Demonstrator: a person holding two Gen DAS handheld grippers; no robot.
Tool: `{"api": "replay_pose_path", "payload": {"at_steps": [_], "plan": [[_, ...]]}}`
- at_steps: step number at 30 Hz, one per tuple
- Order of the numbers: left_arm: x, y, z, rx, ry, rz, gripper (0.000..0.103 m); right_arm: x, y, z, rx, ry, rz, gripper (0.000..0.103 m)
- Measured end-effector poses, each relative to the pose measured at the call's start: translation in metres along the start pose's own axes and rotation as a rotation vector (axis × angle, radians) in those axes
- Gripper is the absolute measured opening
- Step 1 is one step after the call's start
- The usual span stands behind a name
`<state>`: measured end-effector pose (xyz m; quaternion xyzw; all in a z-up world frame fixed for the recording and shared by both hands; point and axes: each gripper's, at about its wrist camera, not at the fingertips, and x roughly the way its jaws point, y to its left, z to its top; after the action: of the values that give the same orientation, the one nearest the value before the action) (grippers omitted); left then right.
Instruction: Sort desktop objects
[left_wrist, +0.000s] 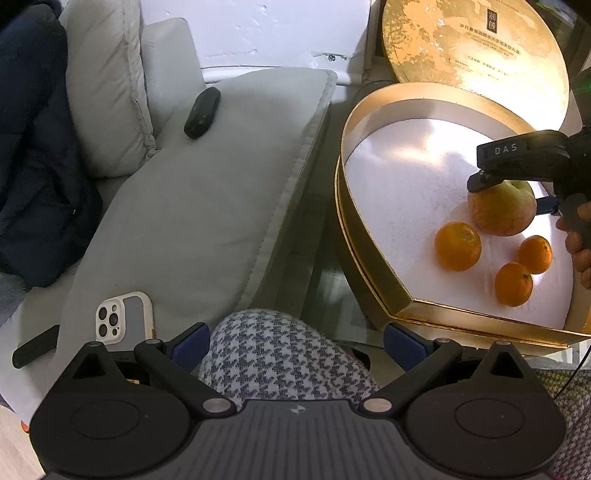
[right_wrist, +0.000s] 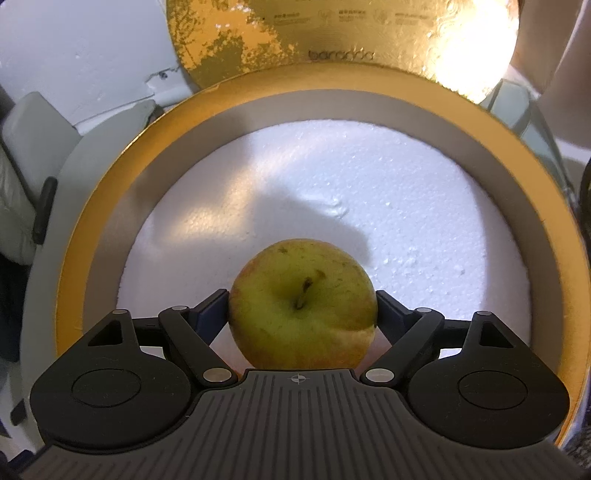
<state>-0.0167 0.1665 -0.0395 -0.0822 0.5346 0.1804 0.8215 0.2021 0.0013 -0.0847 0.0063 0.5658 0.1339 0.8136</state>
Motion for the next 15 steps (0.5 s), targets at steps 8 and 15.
{"api": "replay_pose_path", "payload": {"at_steps": [8,15], "plan": [[-0.015,-0.010,-0.003,0.026,-0.034,0.002,0.102,-0.039,-0.006,-0.004,-0.003,-0.045,0.046,0.087],[-0.030,-0.025,-0.009,0.062,-0.060,0.004,0.102,-0.081,-0.013,-0.025,-0.022,-0.091,0.104,0.088]]}}
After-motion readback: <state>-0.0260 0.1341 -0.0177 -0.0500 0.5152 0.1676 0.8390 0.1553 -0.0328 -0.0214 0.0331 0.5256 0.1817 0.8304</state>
